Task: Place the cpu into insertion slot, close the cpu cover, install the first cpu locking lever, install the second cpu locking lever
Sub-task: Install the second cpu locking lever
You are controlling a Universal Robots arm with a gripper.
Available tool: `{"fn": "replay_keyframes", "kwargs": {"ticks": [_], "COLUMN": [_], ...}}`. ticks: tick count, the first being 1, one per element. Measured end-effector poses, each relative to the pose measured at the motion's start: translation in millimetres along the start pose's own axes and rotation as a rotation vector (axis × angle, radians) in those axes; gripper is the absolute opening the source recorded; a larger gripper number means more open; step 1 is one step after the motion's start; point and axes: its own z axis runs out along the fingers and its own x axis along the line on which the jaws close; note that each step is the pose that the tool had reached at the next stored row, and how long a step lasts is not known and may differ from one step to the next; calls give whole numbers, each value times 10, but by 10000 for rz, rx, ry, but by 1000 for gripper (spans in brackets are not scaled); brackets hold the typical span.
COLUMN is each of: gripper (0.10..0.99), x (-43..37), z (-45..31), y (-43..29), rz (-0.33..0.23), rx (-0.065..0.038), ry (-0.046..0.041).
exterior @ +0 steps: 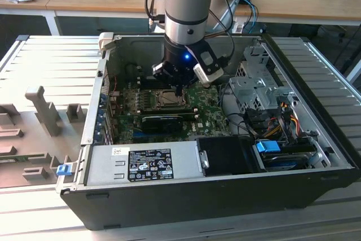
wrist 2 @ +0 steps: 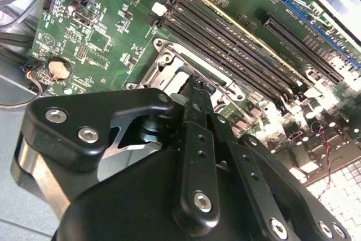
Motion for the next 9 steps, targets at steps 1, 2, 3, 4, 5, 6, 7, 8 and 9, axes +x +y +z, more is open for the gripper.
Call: {"fn": "replay_keyframes", "kwargs": {"ticks": [1, 2, 3, 4, 5, 6, 7, 8, 9], "gripper": [106, 106, 106, 106, 106, 106, 106, 106, 106], "x": [0, 1, 2, 3, 5, 6, 8, 9, 10], "z": [-1, -2, -4, -6, -10, -12, -14, -16, -16], "y": [-4, -16, -27, -41, -69, -85, -102, -126, -138], "rz": [0, 0, 0, 0, 1, 0, 0, 1, 0], "rx": [0, 0, 0, -1, 0, 0, -1, -22, -41], "ry": [0, 0, 0, 0, 0, 0, 0, -2, -4]}}
